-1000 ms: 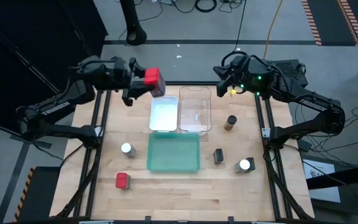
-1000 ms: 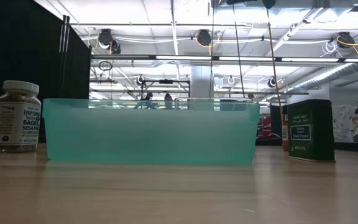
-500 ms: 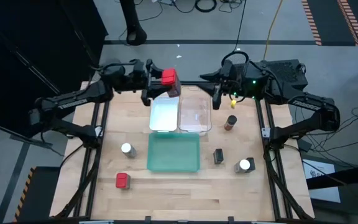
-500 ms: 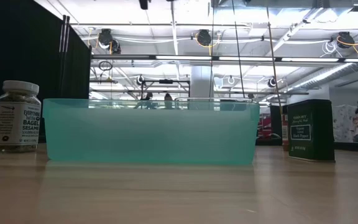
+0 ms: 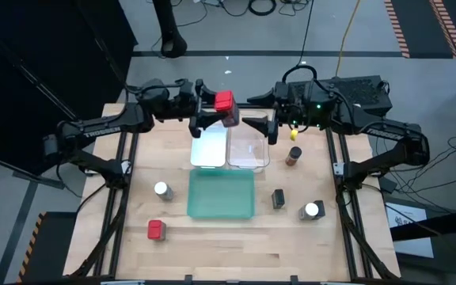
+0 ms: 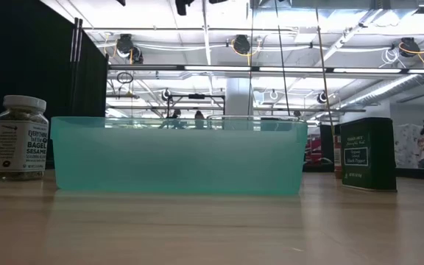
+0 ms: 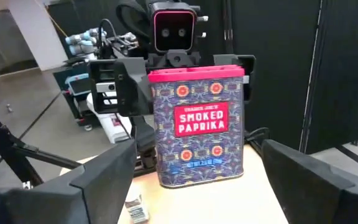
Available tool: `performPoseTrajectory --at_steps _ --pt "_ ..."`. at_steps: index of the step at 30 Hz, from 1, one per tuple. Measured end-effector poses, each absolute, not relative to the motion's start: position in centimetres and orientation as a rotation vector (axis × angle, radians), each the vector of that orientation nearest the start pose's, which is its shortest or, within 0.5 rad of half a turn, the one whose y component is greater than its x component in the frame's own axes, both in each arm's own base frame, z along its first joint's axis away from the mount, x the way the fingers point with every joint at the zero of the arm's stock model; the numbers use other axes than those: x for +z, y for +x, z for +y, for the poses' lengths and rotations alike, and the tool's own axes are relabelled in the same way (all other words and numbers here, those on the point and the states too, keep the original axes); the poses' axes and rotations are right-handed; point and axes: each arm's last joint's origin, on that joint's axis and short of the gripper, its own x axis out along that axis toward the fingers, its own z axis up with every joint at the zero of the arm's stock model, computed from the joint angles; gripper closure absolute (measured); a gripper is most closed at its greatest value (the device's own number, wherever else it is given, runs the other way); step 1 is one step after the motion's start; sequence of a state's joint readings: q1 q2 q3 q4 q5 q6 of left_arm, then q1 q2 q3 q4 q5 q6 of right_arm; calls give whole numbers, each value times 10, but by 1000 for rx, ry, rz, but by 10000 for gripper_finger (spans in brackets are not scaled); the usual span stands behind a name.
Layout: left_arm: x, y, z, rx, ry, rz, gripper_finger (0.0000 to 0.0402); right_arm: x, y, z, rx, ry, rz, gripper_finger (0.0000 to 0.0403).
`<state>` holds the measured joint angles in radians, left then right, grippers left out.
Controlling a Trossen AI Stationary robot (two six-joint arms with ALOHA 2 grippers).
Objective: Sort spices by type
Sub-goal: Put the top red spice can into the green bin
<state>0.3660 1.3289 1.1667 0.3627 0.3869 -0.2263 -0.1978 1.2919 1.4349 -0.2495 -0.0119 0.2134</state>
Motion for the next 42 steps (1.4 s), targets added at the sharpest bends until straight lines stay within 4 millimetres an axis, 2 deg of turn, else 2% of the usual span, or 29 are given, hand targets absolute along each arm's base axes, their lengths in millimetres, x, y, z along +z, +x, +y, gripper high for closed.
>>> performPoseTrajectory --at_steps 10,19,24,27,34,42 --pt "401 284 97 -44 -143 -209 112 434 284 -56 -176 212 100 75" --pt "400 285 95 -49 -148 -199 112 440 282 -55 -175 122 58 77" --pt "400 285 95 -51 -148 -198 112 440 282 -57 -207 151 59 75" --pt "400 285 95 -50 -150 -195 112 439 282 -56 -207 154 67 63" --pt "399 285 95 -52 -149 -191 112 436 282 -56 -204 142 98 7" --pt "399 286 94 -56 -143 -192 112 436 282 -54 -195 103 104 24"
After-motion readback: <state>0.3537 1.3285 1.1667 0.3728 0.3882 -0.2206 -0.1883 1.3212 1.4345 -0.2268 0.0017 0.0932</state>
